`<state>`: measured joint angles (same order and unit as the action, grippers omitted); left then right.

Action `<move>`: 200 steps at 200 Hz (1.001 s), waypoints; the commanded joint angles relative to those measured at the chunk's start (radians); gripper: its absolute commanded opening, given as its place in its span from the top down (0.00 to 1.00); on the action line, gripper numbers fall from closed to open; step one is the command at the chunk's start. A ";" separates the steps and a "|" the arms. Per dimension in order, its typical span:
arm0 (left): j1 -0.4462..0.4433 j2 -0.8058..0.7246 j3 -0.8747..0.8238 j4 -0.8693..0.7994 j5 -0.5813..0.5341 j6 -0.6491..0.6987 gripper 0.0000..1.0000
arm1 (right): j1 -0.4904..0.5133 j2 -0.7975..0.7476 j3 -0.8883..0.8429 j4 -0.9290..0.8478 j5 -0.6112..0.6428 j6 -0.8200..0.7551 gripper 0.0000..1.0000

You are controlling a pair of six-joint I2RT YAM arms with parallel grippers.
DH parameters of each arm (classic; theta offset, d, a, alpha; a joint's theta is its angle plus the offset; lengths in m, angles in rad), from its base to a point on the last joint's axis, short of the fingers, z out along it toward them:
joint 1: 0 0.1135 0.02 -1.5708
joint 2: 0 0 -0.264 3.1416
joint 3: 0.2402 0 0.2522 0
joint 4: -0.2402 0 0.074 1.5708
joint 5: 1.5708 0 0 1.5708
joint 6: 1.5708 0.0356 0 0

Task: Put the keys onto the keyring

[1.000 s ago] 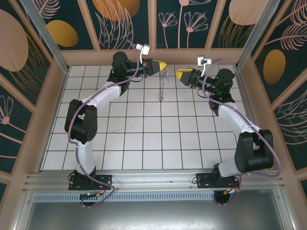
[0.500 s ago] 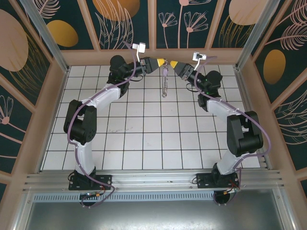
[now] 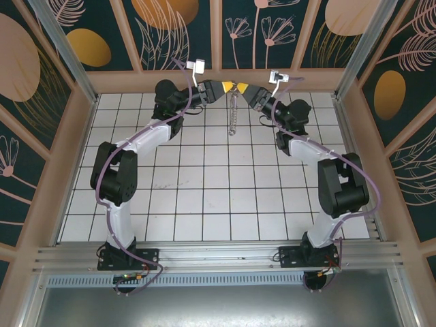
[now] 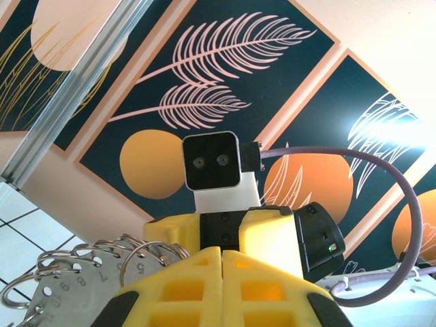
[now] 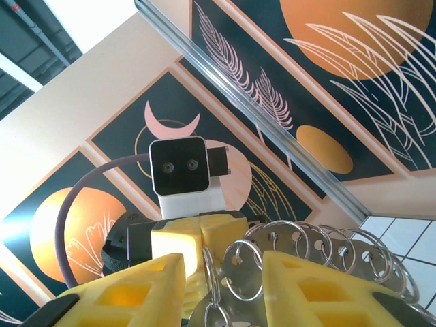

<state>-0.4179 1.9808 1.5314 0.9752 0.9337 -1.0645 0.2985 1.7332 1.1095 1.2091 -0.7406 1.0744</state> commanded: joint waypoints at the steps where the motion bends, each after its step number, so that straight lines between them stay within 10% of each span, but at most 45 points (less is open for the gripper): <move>1: -0.002 -0.015 0.009 0.077 -0.005 -0.017 1.00 | 0.017 0.016 0.047 0.066 -0.008 0.008 0.66; 66: -0.002 -0.010 0.009 0.076 -0.008 -0.016 1.00 | 0.028 0.021 0.054 0.059 -0.018 0.003 0.71; 110: -0.002 -0.004 0.011 0.077 -0.011 -0.017 1.00 | 0.029 0.012 0.058 0.031 -0.032 -0.023 1.00; 135: -0.001 -0.001 0.018 0.076 -0.004 -0.019 1.00 | 0.019 0.005 0.059 -0.004 -0.041 -0.051 1.00; 164: 0.014 -0.029 0.033 -0.057 -0.006 0.085 0.61 | -0.022 -0.005 0.076 -0.090 -0.097 -0.106 1.00; 200: 0.045 -0.074 0.064 -0.307 -0.018 0.304 0.47 | -0.063 0.007 0.184 -0.351 -0.272 -0.304 1.00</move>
<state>-0.4004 1.9686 1.5364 0.8410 0.9226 -0.9363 0.2592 1.7496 1.1851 1.0145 -0.8700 0.9424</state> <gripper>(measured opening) 0.510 0.042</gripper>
